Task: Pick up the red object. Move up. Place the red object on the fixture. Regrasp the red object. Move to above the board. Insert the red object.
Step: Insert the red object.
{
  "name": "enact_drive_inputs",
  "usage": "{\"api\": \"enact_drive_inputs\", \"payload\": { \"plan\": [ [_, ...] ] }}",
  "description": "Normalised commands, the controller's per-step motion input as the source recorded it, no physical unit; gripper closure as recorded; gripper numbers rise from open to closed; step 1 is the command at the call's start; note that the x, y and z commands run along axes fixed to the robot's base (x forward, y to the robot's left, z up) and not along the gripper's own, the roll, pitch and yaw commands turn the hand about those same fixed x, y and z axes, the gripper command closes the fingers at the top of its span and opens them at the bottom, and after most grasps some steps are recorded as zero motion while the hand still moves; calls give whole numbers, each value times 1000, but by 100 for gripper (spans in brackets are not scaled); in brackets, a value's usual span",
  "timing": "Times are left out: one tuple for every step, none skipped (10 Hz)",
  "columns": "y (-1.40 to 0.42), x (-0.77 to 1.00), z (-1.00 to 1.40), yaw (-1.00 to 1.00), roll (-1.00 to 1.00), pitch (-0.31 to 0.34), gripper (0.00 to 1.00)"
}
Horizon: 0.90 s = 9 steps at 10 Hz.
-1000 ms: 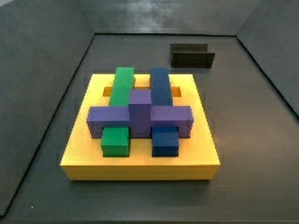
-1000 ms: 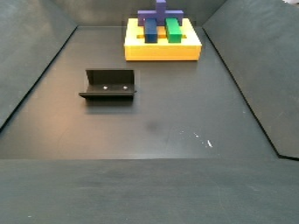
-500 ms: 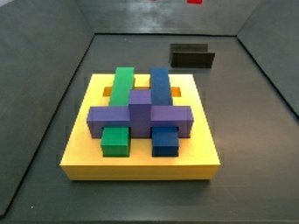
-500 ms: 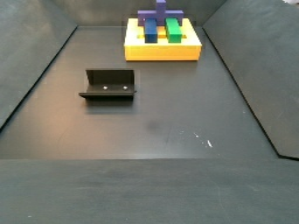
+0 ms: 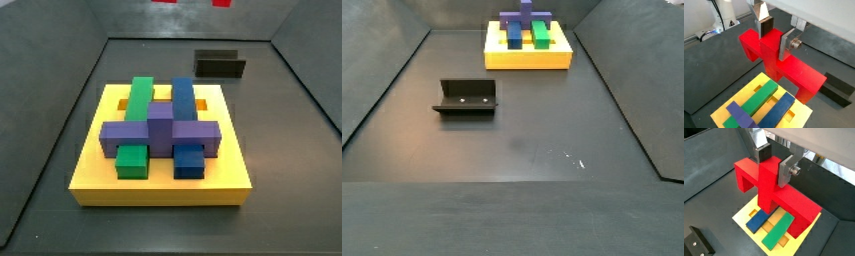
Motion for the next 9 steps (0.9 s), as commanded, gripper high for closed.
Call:
{"api": "enact_drive_inputs", "payload": {
  "plan": [
    [17,-11,0,0,-1,0,100],
    [-23,11,-37,0,-16,0,100],
    [0,3,-634,0,-151,-60,100],
    [14,66,-883,0,-133,-77,100],
    [37,46,-697,0,-223,-106,100],
    [180,17,-154,0,-494,-166,100],
    [240,49,0,0,-500,-180,100],
    [283,71,0,0,-500,-184,100],
    [391,31,0,0,-500,-180,100]
  ]
}}
